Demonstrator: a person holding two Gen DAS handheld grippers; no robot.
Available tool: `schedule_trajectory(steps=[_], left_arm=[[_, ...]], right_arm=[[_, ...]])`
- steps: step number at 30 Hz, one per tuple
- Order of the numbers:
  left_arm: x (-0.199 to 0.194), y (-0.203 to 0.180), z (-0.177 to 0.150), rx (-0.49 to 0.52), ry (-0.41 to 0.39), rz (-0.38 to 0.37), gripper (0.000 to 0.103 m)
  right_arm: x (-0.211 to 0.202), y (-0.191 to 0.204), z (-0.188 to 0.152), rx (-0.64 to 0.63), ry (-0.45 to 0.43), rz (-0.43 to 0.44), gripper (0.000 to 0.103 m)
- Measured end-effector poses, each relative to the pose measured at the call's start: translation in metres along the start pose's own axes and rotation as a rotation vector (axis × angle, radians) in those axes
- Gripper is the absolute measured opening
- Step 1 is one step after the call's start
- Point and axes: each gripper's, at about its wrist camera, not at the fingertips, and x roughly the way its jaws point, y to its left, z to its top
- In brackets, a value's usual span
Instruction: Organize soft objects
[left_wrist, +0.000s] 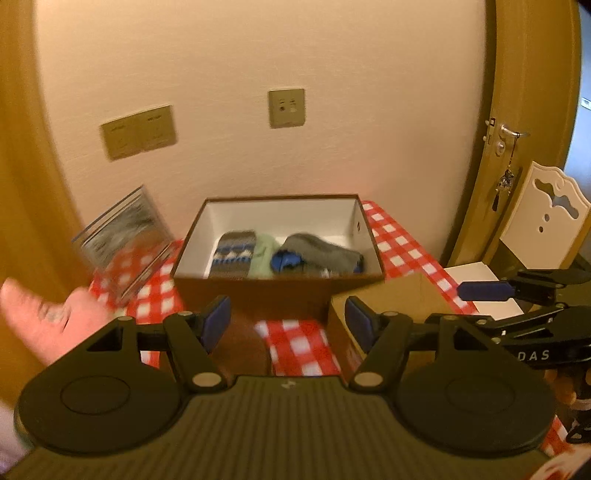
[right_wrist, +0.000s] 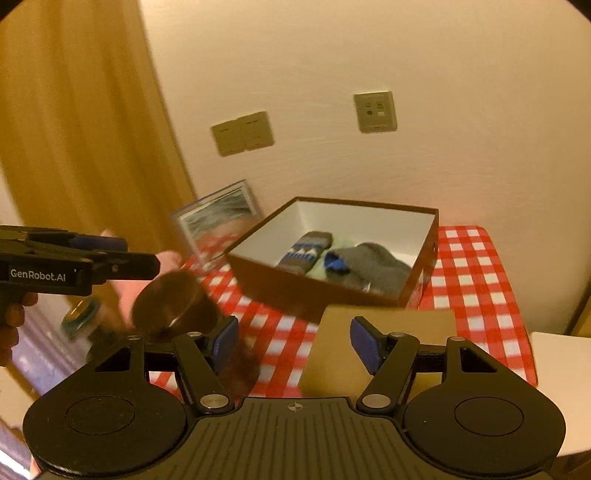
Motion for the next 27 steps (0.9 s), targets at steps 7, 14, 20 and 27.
schedule_trajectory(steps=[7, 14, 20, 27], left_arm=[[-0.074, -0.031, -0.068, -0.077, 0.027, 0.091, 0.066], [-0.120, -0.065, -0.121, -0.116, 0.071, 0.148, 0.066], [-0.142, -0.078, -0.156, -0.166, 0.100, 0.162, 0.066], [-0.155, -0.080, -0.180, -0.160, 0.138, 0.179, 0.066]], right_arm=[[-0.061, 0.027, -0.049, -0.024, 0.020, 0.008, 0.068], [-0.108, 0.041, -0.089, 0.032, 0.055, -0.020, 0.068], [-0.125, 0.052, -0.118, 0.058, 0.109, -0.034, 0.069], [-0.130, 0.073, -0.144, 0.054, 0.157, -0.051, 0.069]])
